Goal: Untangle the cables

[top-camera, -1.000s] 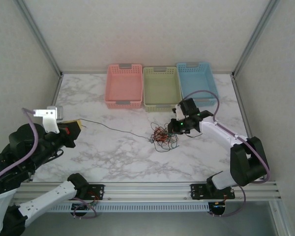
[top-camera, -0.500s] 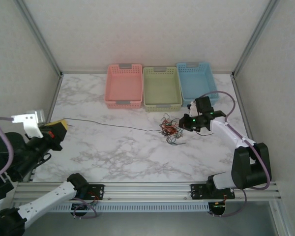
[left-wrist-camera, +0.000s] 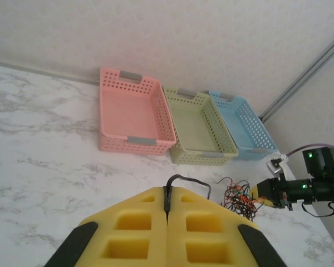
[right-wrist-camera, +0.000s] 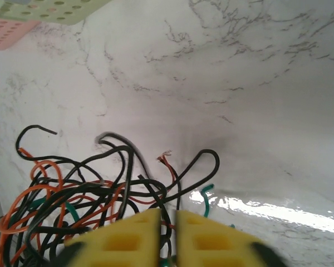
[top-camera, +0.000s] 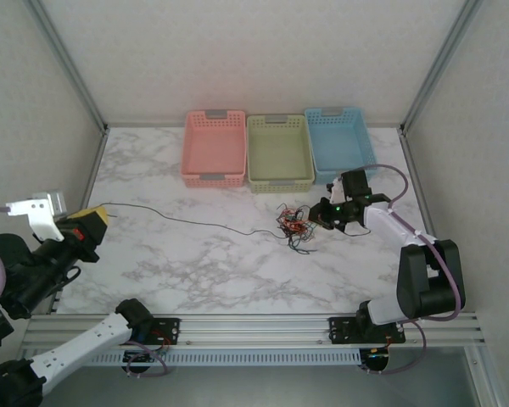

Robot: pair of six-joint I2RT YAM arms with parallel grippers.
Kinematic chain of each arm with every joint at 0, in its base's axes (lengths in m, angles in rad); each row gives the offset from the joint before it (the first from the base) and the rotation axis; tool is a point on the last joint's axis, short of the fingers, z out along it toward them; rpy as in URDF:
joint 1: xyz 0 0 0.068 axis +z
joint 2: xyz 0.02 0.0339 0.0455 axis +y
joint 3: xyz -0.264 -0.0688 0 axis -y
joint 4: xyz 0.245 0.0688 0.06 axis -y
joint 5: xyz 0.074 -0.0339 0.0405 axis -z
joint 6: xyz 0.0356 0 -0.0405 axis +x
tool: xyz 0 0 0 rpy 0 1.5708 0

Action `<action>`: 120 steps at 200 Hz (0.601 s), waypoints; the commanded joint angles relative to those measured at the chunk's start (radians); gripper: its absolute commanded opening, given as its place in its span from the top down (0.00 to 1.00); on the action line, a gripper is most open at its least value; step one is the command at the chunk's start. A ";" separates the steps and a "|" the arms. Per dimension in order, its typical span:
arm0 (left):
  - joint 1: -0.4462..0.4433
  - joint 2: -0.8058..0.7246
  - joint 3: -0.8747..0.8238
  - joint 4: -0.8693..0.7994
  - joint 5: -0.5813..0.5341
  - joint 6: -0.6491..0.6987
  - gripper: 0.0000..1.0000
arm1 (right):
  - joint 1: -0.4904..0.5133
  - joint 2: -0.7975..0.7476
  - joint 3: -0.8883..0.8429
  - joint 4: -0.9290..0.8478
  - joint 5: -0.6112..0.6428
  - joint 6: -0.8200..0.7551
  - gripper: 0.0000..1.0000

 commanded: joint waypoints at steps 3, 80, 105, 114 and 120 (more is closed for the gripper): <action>0.008 0.043 -0.036 0.032 0.061 0.016 1.00 | 0.018 -0.049 0.061 -0.111 0.105 -0.058 0.52; 0.008 0.099 -0.050 0.078 0.121 0.020 1.00 | 0.430 -0.126 0.368 -0.407 0.493 -0.111 0.44; 0.008 0.093 -0.047 0.068 0.115 0.018 1.00 | 0.579 -0.024 0.428 -0.397 0.513 -0.104 0.54; 0.008 0.091 -0.047 0.064 0.113 0.015 1.00 | 0.618 0.026 0.450 -0.393 0.518 -0.103 0.58; 0.009 0.087 -0.047 0.065 0.111 0.015 1.00 | 0.641 0.062 0.466 -0.394 0.524 -0.104 0.62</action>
